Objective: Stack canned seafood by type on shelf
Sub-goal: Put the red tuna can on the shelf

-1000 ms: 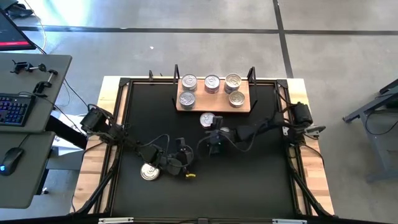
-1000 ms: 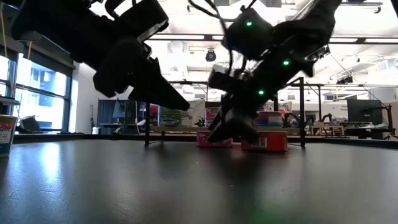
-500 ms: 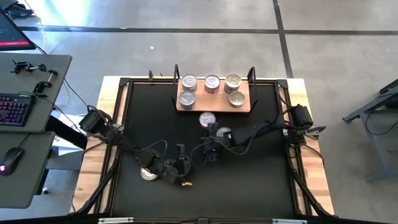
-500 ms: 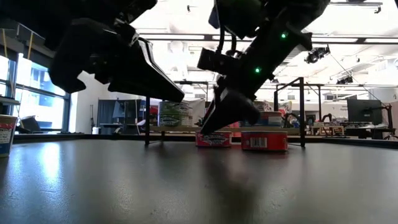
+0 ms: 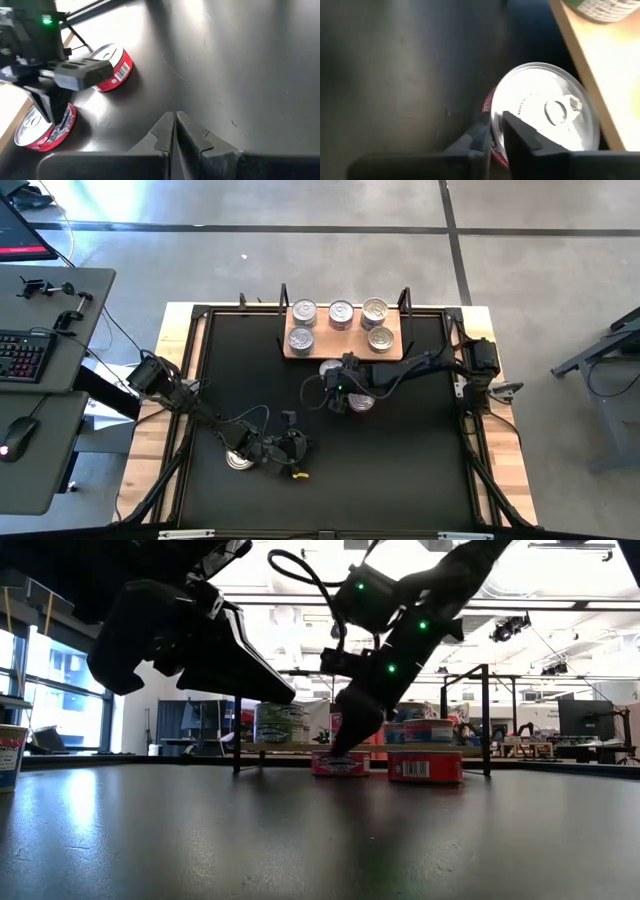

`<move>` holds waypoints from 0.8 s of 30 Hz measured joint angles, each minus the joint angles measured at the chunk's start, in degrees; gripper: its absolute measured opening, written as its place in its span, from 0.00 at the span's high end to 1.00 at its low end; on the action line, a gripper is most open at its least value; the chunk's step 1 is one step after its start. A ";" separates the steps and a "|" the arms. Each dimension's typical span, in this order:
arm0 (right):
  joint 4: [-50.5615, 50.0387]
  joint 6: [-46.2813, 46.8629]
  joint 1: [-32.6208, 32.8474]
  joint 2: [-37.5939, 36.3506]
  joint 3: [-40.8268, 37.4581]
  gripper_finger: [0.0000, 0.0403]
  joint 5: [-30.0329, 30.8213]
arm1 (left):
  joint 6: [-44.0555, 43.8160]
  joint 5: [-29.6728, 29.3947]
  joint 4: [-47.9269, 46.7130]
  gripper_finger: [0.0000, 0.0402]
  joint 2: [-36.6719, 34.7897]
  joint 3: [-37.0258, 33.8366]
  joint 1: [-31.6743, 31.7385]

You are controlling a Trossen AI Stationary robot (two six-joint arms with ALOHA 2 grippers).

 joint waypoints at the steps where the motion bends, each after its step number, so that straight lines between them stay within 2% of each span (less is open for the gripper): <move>1: 0.04 0.53 -0.59 -0.08 0.03 0.96 -2.36 | 0.00 0.01 0.01 0.98 0.00 0.00 0.00; 3: 0.29 1.19 -1.23 -0.21 0.09 0.99 -6.65 | -0.02 0.00 0.02 0.98 0.00 0.00 0.00; 6: 0.65 1.27 -1.03 -0.22 0.14 0.97 -12.50 | -0.02 0.01 0.08 0.98 0.00 0.00 0.00; 11: 4.54 -0.60 2.34 -0.04 -0.01 0.96 -29.19 | 0.03 0.02 0.63 0.98 0.00 0.00 -0.11; 13: 6.35 -2.83 4.18 -0.03 -0.12 0.96 -32.93 | 0.03 0.04 0.71 0.98 0.00 0.00 -0.11; 19: 6.68 -1.22 10.00 -2.24 -0.12 0.96 -23.45 | 2.23 5.19 0.69 0.97 0.00 0.00 -0.11; 24: 6.04 0.63 16.17 -4.77 -1.65 0.96 -15.48 | 6.69 7.19 -0.85 0.90 0.24 0.00 0.33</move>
